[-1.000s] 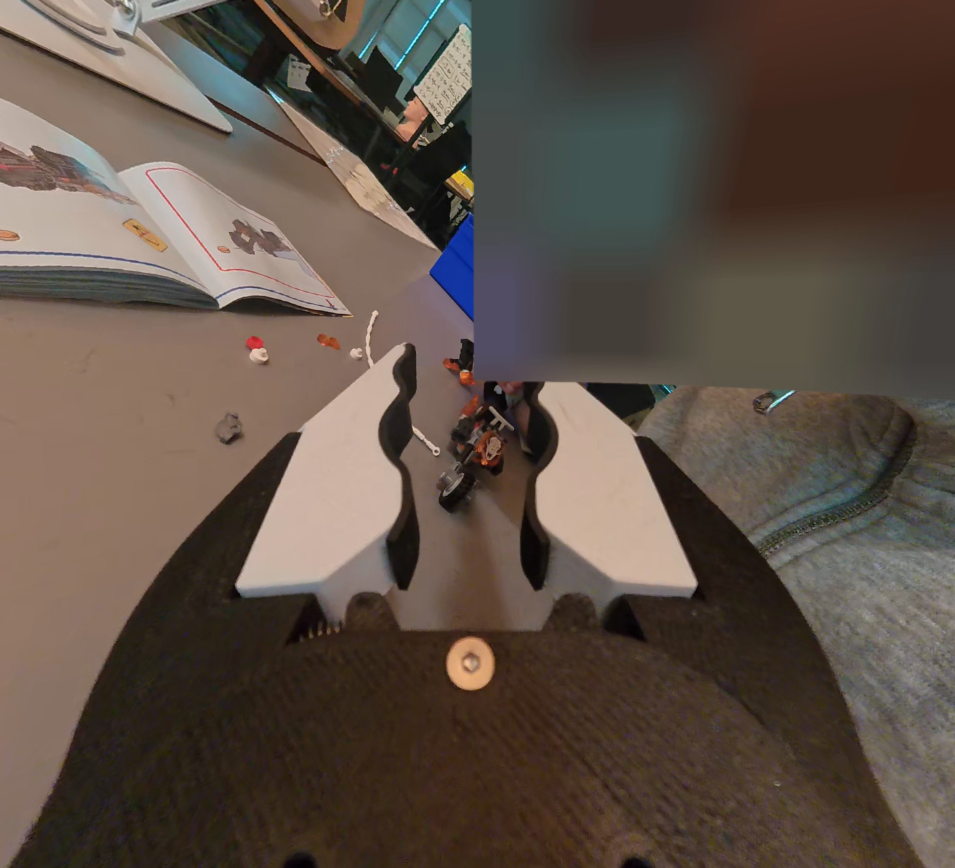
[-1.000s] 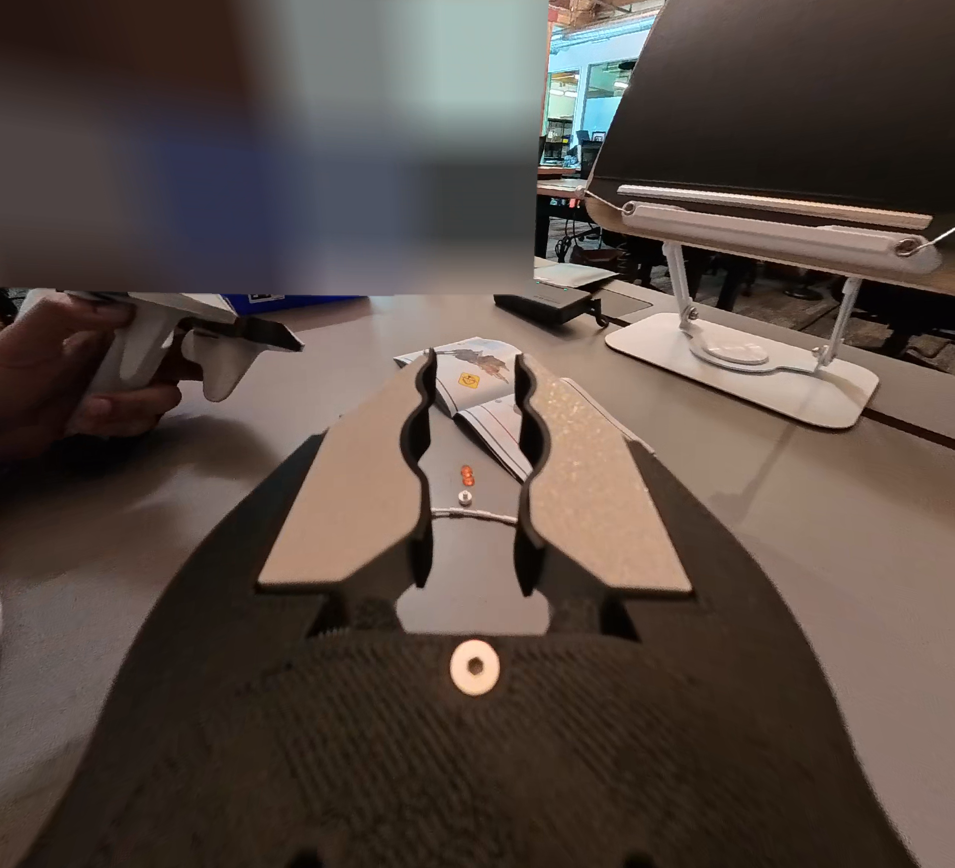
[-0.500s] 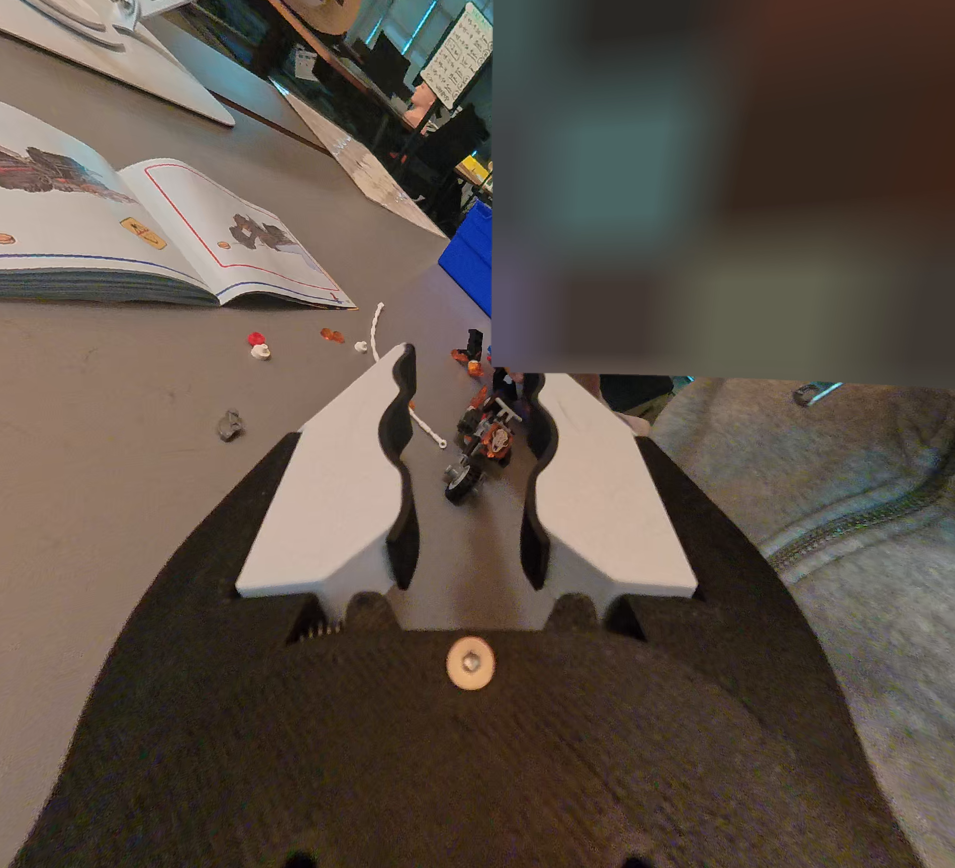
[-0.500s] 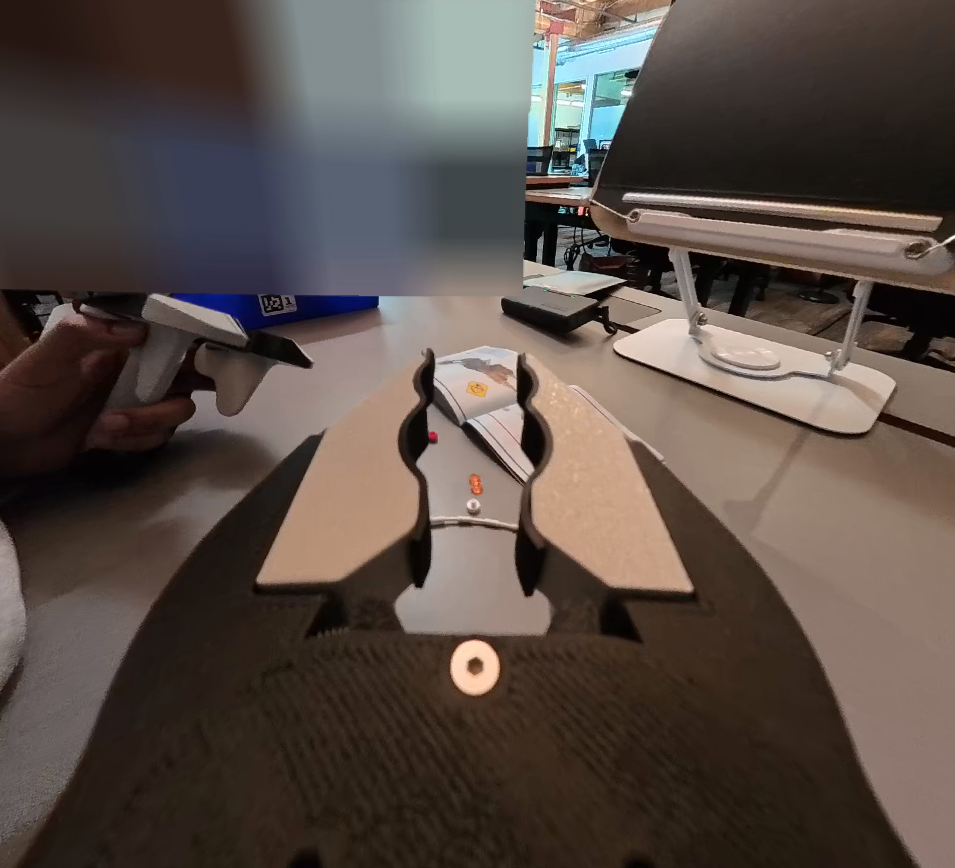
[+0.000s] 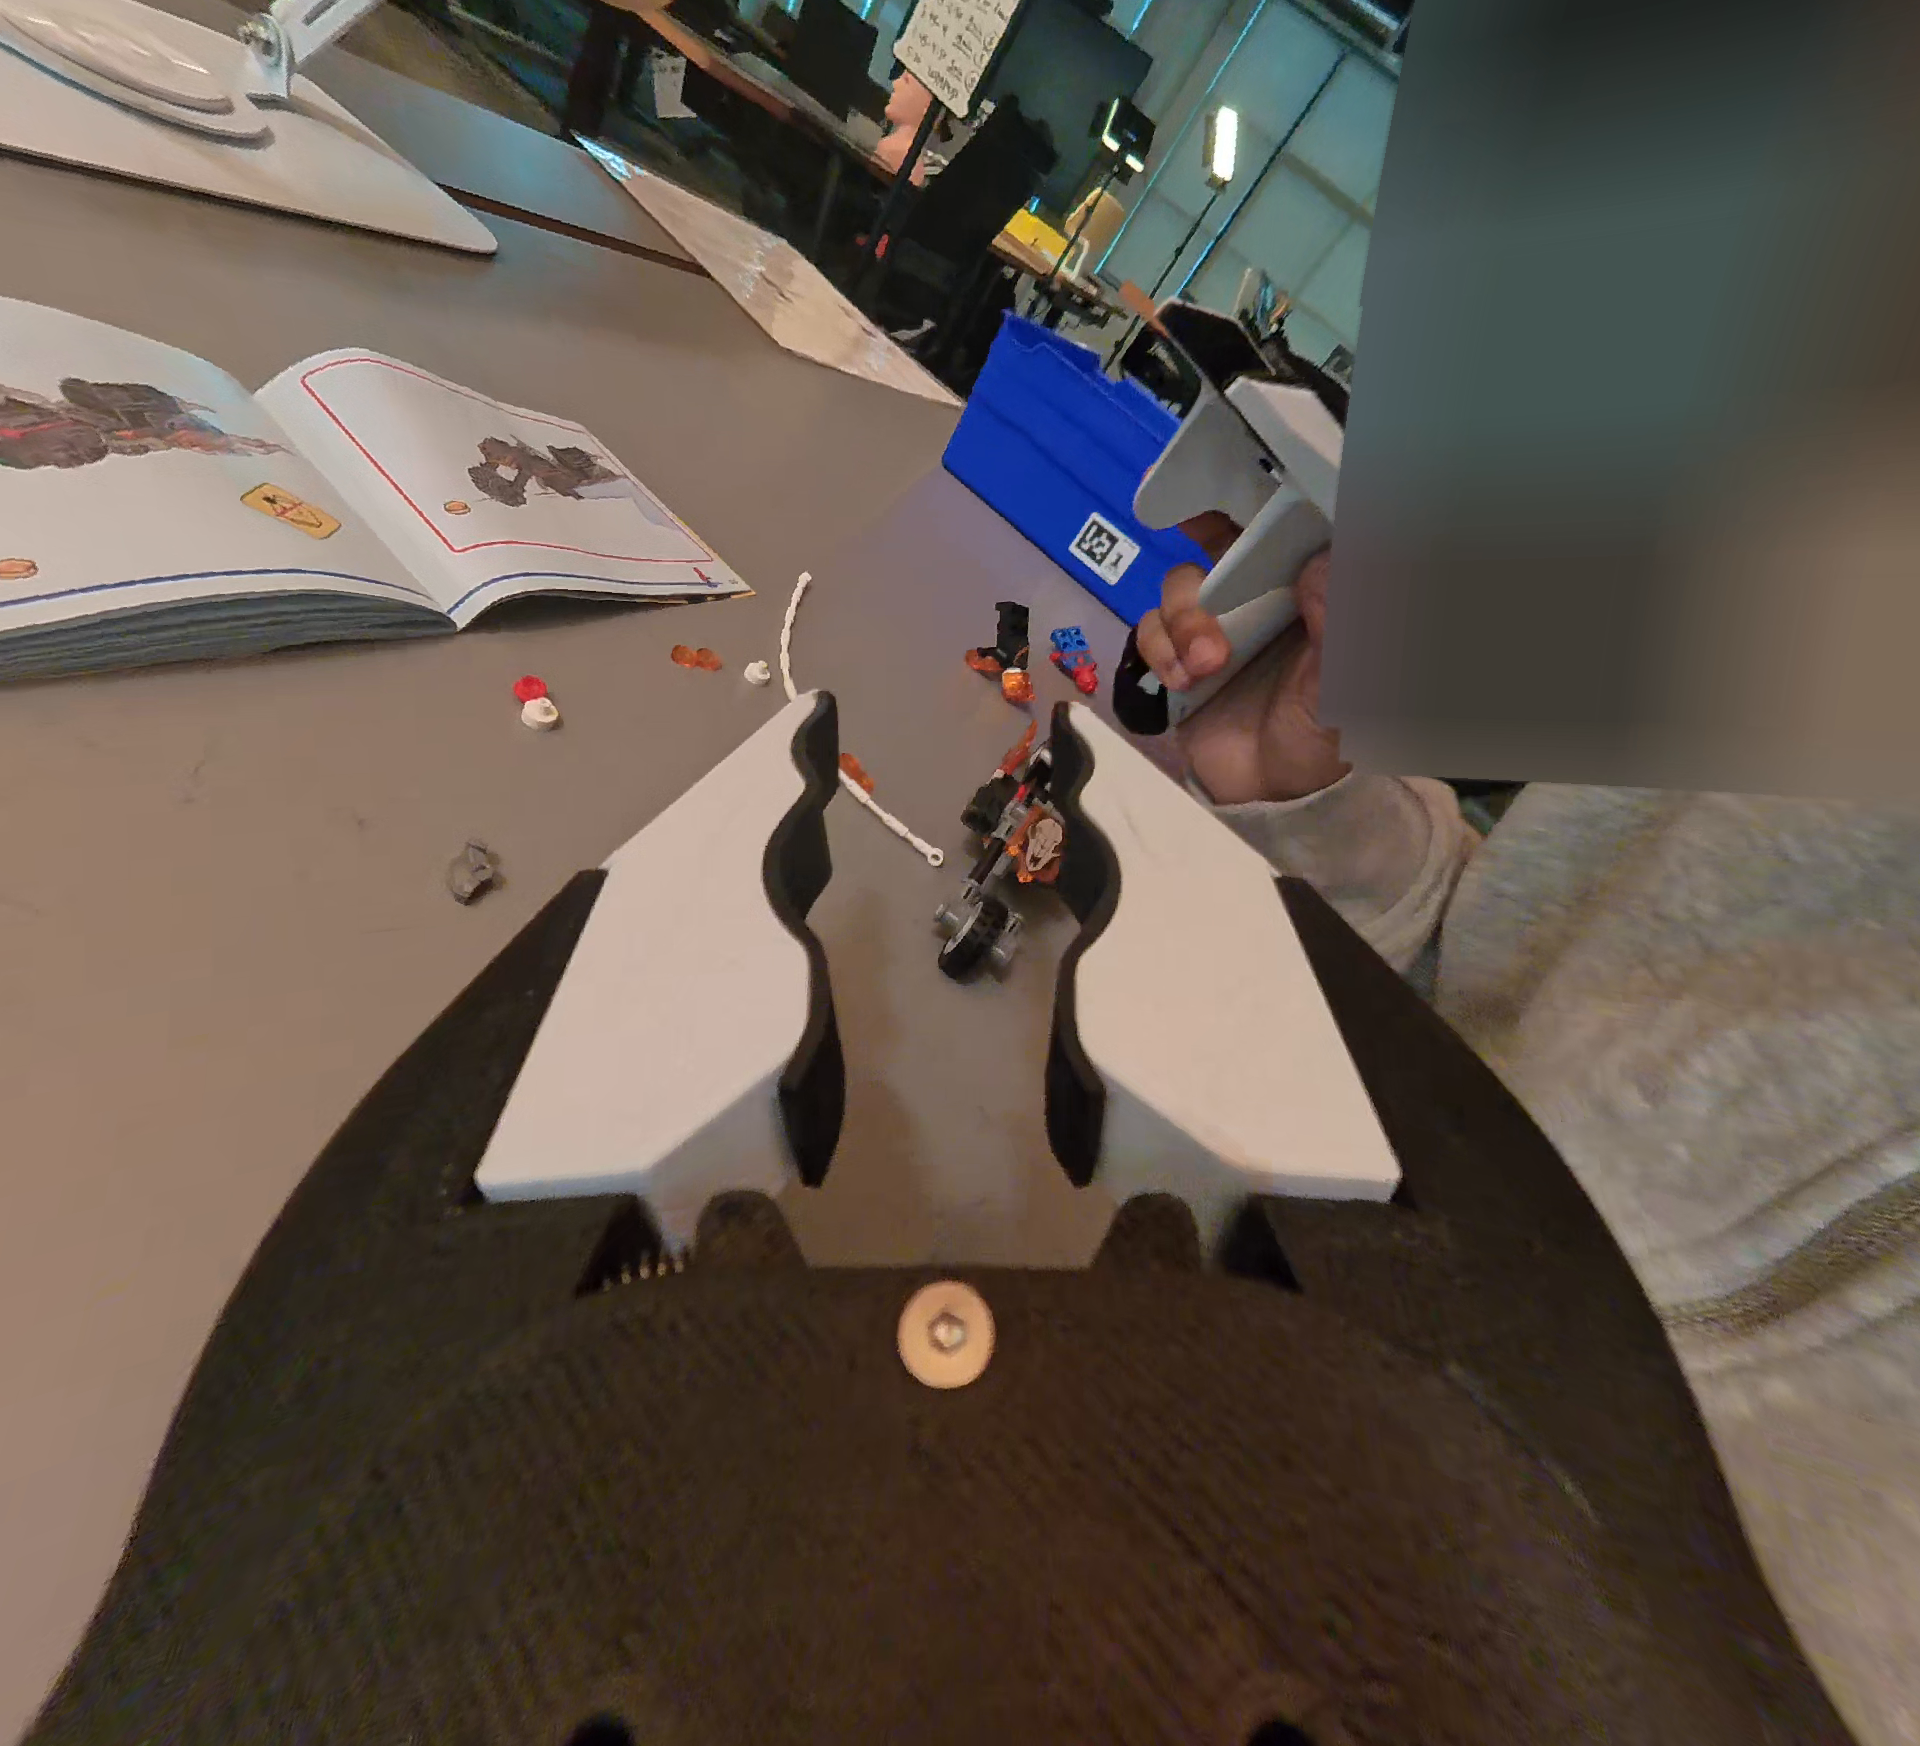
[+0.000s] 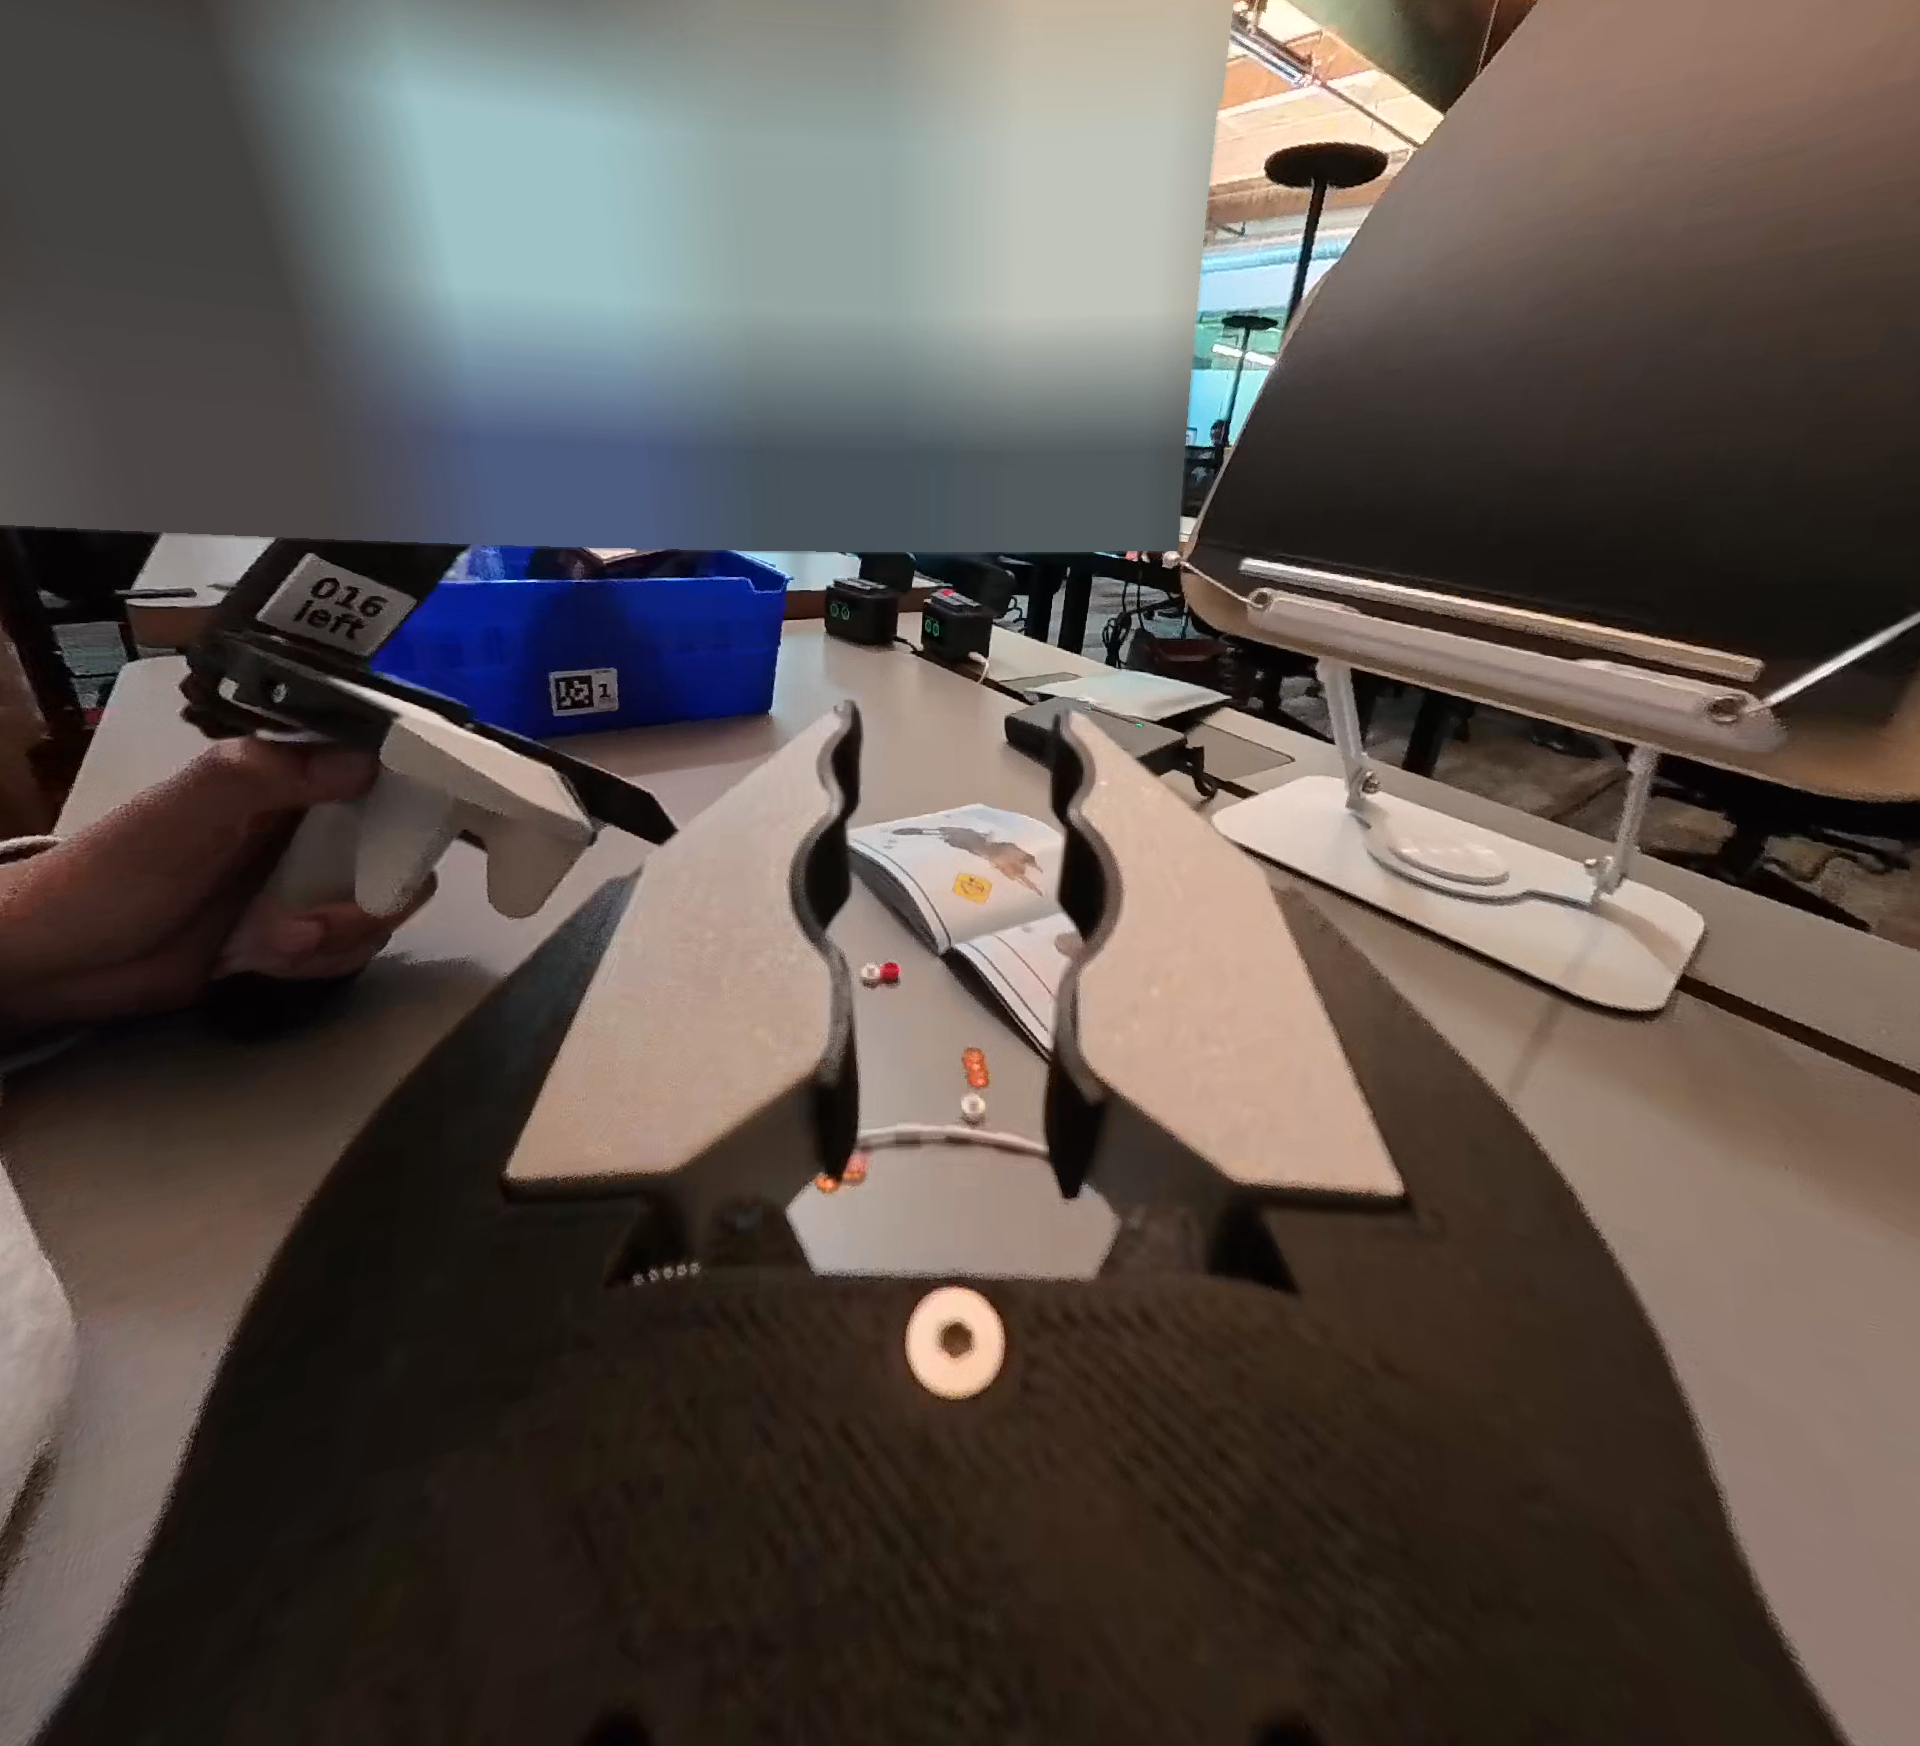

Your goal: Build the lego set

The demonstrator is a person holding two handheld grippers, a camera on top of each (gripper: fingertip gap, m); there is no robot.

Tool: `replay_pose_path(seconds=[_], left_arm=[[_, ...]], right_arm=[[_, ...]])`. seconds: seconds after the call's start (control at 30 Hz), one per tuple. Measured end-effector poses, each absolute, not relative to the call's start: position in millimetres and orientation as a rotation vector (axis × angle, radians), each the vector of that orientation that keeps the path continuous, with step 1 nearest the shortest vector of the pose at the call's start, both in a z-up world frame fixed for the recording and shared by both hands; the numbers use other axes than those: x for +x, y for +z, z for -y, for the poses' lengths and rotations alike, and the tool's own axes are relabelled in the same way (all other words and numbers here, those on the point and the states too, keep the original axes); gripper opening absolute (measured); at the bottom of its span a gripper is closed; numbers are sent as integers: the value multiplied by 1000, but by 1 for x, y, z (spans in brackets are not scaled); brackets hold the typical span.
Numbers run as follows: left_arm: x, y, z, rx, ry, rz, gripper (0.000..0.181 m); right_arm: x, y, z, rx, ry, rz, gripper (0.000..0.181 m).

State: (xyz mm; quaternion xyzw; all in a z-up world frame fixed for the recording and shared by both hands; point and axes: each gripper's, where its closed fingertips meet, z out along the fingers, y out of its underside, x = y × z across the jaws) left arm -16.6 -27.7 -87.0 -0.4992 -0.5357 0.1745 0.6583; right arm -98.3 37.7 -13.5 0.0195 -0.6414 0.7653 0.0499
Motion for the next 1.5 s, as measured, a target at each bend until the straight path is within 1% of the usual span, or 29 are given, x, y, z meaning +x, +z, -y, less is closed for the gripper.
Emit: replay_pose_path(seconds=[0.13, 0.17, 0.2, 0.23, 0.33, 0.47, 0.6, 0.7, 1.13, 1.3, 1.5], left_arm=[[-20, -91, 21, -1225, 457, 1220, 32], [-22, -94, 22, -1249, 489, 1239, 26], [-26, -98, 26, -1272, 536, 1279, 14], [-31, -102, 30, -1298, 583, 1325, 6], [-42, -115, 32, -1409, 639, 1414, 7], [-61, -128, 28, -1531, 600, 1473, 15], [-70, -154, 30, -1658, 558, 1574, 17], [-74, -161, 27, -1653, 530, 1604, 16], [-70, -156, 18, -1579, 411, 1548, 20], [-69, -162, 17, -1636, 436, 1570, 11], [-69, -159, 20, -1616, 458, 1570, 18]], right_arm=[[-106, -13, -50, -43, 2354, 1930, 33], [-106, -10, -54, -61, 2381, 1915, 33], [-106, -9, -56, -74, 2400, 1904, 33], [-106, -8, -58, -80, 2409, 1901, 33], [-103, -8, -62, -73, 2405, 1897, 33], [-102, -8, -68, -79, 2403, 1885, 32], [-104, -4, -74, -112, 2435, 1864, 33], [-107, -4, -75, -146, 2470, 1870, 33], [-108, -9, -71, -212, 2532, 1942, 34], [-108, -10, -70, -212, 2533, 1949, 34], [-106, -10, -70, -210, 2541, 1955, 34]])
